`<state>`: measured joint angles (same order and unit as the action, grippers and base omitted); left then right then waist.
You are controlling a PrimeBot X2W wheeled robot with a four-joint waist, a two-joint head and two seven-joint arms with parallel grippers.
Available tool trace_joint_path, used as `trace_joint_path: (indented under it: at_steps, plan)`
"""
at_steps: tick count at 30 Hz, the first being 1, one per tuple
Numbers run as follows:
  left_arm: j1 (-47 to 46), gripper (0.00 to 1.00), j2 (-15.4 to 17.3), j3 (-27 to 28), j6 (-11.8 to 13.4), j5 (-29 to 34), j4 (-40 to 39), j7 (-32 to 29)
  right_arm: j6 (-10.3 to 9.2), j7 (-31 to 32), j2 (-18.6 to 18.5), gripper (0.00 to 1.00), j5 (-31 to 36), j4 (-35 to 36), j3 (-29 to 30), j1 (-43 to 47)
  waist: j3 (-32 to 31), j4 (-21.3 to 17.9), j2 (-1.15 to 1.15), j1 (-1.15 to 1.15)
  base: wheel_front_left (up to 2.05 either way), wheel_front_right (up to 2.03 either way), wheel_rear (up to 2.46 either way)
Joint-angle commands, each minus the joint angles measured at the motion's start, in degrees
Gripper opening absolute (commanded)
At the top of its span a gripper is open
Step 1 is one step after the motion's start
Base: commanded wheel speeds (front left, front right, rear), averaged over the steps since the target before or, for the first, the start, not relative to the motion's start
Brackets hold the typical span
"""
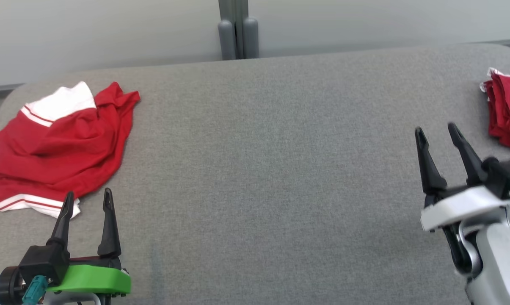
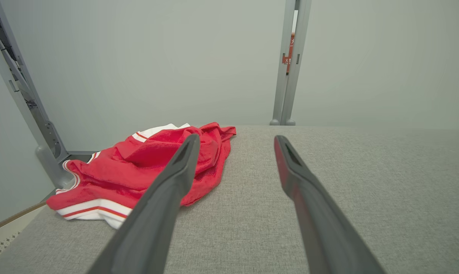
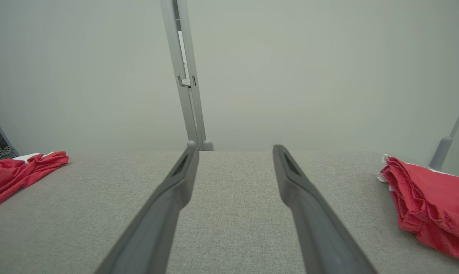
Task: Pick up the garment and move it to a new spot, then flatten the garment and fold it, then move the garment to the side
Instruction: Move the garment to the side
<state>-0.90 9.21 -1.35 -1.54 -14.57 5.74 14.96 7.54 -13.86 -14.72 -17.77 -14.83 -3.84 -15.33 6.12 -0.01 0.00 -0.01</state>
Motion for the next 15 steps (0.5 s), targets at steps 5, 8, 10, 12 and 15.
trace_joint_path:
  at_steps: [5, 8, 10, 12, 15]
  plan:
    - [1.10, 1.00, 0.28, -0.08, -0.20, -0.63, 1.06, 0.17, -0.10, 1.84, 3.69, 1.00, 2.14, 7.51, 3.75, 9.43, -3.05, 1.74, 0.00, 0.01, 0.00, 0.00, 0.00]
    - [0.79, 1.00, 0.22, -0.33, -0.31, -0.85, 1.62, 0.17, -0.09, 2.84, 5.80, 1.00, 2.87, 11.04, 5.13, 12.99, -3.06, 1.65, 0.00, 0.01, 0.00, 0.00, 0.00]
    - [0.37, 1.00, 0.18, -0.59, -0.44, -0.99, 2.12, 0.18, -0.10, 3.22, 6.90, 1.00, 3.26, 12.82, 5.81, 14.87, -3.04, 1.57, 0.00, 0.01, 0.00, 0.00, 0.00]
    - [0.12, 1.00, 0.16, -0.83, -0.54, -1.08, 2.62, 0.18, -0.09, 3.46, 8.01, 1.00, 3.19, 13.97, 6.41, 16.35, -3.11, 1.47, 0.00, 0.01, 0.00, 0.00, 0.00]
    - [-0.48, 1.00, 0.29, -1.16, -0.69, -1.19, 3.17, 0.18, -0.09, 3.64, 8.99, 1.00, 3.72, 14.79, 6.52, 17.41, -2.95, 1.22, 0.00, 0.01, 0.00, 0.00, 0.00]
